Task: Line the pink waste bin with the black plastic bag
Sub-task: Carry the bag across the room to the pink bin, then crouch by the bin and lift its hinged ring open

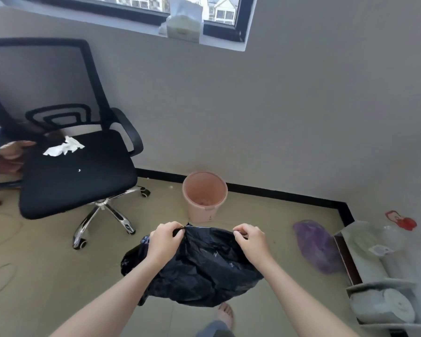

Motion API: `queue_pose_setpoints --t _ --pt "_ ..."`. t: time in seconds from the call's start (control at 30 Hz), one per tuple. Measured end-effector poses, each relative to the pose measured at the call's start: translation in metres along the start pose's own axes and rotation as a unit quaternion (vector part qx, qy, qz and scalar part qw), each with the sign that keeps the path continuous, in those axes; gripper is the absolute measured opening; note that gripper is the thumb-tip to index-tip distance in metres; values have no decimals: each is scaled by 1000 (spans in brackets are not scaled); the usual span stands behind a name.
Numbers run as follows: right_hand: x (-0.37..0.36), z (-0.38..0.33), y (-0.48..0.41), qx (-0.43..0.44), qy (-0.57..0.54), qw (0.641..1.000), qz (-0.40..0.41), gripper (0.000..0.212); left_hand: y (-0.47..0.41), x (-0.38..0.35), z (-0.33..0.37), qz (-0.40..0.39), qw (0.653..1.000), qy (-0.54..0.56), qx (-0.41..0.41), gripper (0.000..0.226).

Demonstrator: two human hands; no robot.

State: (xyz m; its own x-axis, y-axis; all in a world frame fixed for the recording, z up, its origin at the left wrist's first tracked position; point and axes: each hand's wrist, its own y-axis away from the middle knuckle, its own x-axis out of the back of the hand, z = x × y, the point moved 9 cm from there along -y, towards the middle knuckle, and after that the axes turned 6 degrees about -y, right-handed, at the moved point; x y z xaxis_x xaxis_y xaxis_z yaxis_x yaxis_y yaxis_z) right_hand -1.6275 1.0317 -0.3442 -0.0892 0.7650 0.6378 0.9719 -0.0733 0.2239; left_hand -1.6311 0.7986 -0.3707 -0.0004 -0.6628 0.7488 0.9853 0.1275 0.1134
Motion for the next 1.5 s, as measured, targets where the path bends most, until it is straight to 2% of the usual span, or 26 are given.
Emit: queue_pose_setpoints --t 0.1,0.23,0.37,0.53,0.73,0.93,1.1,1.17,1.27,1.4,1.5 --pt "-3 18 -43 -10 -5 999 -44 16 -30 -23 14 -4 1000 -2 24 17" --pt "-9 40 -97 -3 43 996 -80 23 -64 -53 23 12 998 3 60 17" --pt "-13 66 -145 -7 110 991 -70 22 -90 -85 12 22 993 38 112 16" --pt "-34 106 -185 -22 138 989 -54 19 -118 -131 -14 1 989 36 142 17" --pt "-100 179 -238 -33 122 992 -28 16 -170 -211 -80 1 989 -5 146 17" --pt "-186 265 -304 1 124 992 14 16 -232 -320 -169 -2 990 -22 139 17" --pt "-239 318 -344 35 129 989 69 5 -274 -395 -228 3 993 -33 113 21" --pt "-255 331 -356 60 144 983 96 3 -287 -415 -241 22 995 -30 89 21" --pt "-282 345 -366 96 157 976 114 11 -300 -436 -256 43 997 -33 60 19" --pt "-303 359 -369 101 165 977 91 14 -304 -454 -270 11 996 -67 55 30" --pt "-301 358 -373 117 198 969 91 23 -305 -457 -273 -13 995 -75 64 39"
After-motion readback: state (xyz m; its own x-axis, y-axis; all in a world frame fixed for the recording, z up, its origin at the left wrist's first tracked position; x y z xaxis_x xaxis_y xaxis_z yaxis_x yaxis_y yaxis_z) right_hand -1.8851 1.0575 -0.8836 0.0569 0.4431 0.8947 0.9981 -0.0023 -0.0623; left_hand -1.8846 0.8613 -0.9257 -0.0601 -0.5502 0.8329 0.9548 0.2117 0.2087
